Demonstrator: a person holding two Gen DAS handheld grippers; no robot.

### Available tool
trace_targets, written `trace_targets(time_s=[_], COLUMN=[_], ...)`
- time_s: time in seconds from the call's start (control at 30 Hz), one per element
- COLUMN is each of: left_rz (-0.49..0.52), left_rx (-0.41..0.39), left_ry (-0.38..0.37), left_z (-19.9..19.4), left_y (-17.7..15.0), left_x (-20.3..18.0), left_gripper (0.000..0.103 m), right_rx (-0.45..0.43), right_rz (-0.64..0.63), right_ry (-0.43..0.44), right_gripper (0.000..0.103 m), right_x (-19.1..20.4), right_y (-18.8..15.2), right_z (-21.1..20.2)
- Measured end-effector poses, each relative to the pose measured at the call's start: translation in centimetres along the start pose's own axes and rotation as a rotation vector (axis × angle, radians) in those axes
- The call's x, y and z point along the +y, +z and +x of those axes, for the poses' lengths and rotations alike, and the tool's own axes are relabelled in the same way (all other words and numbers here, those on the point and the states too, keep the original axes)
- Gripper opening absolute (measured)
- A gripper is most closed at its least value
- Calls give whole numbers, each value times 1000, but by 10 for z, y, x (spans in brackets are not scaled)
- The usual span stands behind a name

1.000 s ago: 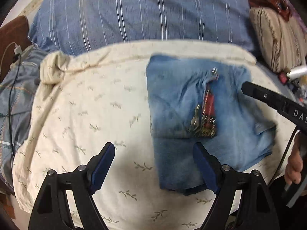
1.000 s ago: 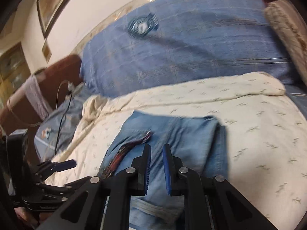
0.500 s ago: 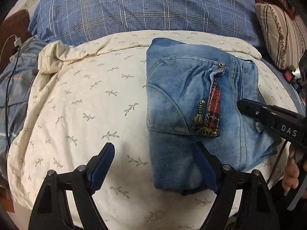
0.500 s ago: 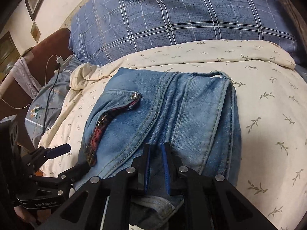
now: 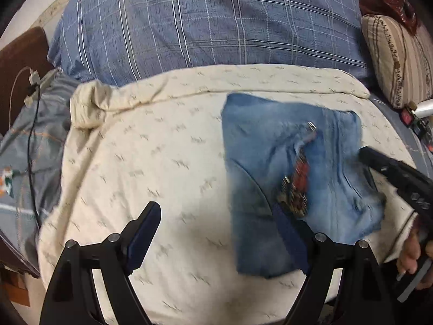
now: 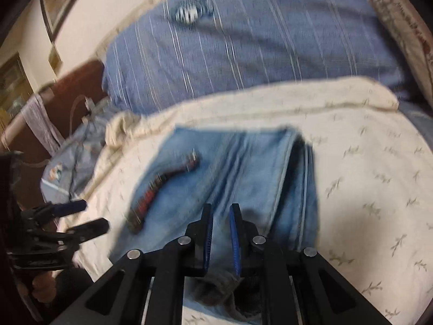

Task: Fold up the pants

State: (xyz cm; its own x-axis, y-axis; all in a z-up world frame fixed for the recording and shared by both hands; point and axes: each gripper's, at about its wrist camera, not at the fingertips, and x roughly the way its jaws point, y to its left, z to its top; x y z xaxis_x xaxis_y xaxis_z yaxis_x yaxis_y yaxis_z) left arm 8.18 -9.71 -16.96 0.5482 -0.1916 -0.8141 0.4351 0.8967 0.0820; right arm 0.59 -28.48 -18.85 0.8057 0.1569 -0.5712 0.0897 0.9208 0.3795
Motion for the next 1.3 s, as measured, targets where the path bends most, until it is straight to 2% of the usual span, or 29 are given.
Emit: trace_targets(time_s=[0.07,0.2,0.3,0.5,0.67,0.73,0.77,0.8,0.9,1.0,1.17,1.3], left_rz=[14,35,36,7,22,49,60,64,67,70,60,43], left_rx=[-16,-14,5,55,84,76,64,50,14,-55,-156,-190], left_ry=[17,43,27,-70,-57,-28,-12,2,23,52,68,66], left_z=[4,23,42,77,95,99,97,92,76,47,0,-20], left_y=[14,44,61,79,75,71,70,69,65,55,33,17], left_x=[2,3,0,-20,-34,-39,-41,-41,-43,-44,-39,-31], left_gripper=[85,85,85,85,86,87,87,87,86,86,86,86], right_rx=[-54,-71,-73,-59,25,120,165,171,140,90,15,-7], right_rz=[15,76,72,104,130,138,147,150,123,84,-12,-98], right_ry=[-4,6,-21,-28,-27,-29,-29,-27,-30,-24,37,51], right_gripper=[15,15,15,15,15,15,16,16,15,15,15,15], right_x=[-2,-10,-12,-26,-41,-46,-48,-49,-44,-36,-10,16], right_y=[8,26,36,45,48,43,39,38,37,34,20,6], right_z=[-4,6,14,27,51,70,79,80,70,54,19,0])
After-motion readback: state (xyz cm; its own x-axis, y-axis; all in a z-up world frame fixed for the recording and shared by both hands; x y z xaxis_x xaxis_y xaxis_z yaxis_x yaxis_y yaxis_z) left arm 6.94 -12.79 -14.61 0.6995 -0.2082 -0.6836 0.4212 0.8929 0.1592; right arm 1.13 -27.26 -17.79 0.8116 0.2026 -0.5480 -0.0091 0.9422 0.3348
